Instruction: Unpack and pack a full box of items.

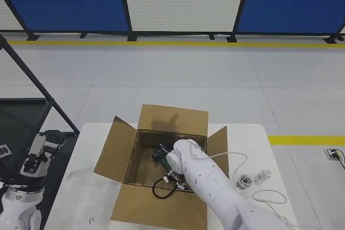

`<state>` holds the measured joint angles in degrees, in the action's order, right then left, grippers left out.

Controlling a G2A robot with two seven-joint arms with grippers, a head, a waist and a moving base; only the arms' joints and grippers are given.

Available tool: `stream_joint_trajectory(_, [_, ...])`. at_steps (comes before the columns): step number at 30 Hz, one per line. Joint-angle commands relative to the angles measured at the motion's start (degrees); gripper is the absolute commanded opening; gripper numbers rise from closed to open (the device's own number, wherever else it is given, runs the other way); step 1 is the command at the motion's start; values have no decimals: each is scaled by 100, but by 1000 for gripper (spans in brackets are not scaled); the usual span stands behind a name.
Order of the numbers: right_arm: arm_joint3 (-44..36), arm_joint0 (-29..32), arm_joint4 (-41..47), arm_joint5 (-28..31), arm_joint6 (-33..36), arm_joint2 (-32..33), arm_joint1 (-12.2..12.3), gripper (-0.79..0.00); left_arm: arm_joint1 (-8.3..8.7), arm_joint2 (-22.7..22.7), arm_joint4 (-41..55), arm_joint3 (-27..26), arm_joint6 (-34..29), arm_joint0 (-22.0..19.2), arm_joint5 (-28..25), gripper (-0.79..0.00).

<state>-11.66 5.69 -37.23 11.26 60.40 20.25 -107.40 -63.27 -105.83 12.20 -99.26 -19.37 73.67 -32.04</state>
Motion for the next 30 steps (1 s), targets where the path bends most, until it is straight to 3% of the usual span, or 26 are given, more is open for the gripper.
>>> stream_joint_trajectory(1, [50, -2, -19, 20, -13, 12, -9, -674, -1, -4, 2, -3, 14, 13, -10, 0])
stream_joint_trajectory(3, [84, -7, -29, 23, -19, 29, -18, -785, -2, -11, 6, -15, 31, 29, -18, 0])
stream_joint_trajectory(21, [-146, -340, -69, 251, -475, 260, 32, -785, -26, 197, -180, -261, 104, 133, -45, 0])
stream_joint_trajectory(30, [-878, -372, -286, 203, -704, 421, 284, -785, -59, 393, -383, -539, 232, 329, -59, 0])
